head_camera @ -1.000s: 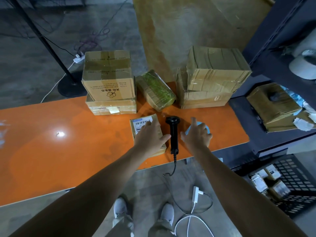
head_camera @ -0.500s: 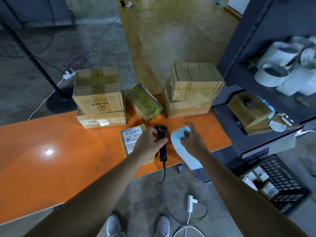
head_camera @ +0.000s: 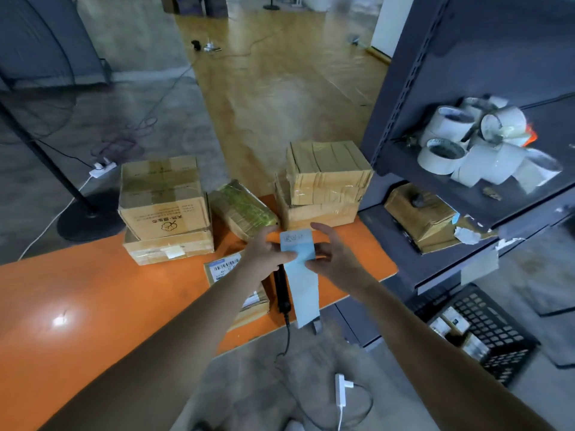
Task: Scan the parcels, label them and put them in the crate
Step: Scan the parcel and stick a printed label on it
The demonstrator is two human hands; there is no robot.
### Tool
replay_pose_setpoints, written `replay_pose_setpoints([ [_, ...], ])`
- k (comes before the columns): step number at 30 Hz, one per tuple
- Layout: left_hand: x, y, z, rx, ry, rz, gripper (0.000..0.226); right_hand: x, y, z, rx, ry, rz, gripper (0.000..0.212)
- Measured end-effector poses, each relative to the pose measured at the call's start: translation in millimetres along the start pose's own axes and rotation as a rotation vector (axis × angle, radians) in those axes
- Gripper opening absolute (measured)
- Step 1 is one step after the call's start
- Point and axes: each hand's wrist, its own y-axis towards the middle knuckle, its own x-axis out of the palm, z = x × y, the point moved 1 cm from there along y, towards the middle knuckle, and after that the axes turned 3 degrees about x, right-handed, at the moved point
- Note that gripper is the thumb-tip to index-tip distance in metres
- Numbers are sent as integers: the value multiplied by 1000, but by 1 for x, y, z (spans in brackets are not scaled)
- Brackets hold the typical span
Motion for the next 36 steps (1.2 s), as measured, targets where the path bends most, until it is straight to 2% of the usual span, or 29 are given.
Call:
replay_pose_setpoints([
  [2,-4,-1,-2,79,40,21,73,0,3,-4,6,3,-7,69],
  [5,-9,0,-7,185,154,14,70,0,9,-9,50,54,30,49],
  [8,-14,-1,-13,266,248,11,69,1,14,-12,48,-68,89,27],
  [12,-20,0,-16,303,285,25,68,5,15,-17,25,-171,106,17],
  [21,-20,-1,-16,395,399,1,66,5,13,-28,53,-280,158,7],
  [28,-15,-6,-10,432,441,18,66,6,9,-31,87,-260,176,16],
  [36,-9,-11,-6,419,465,36,70,8,3,-33,78,-281,231,12],
])
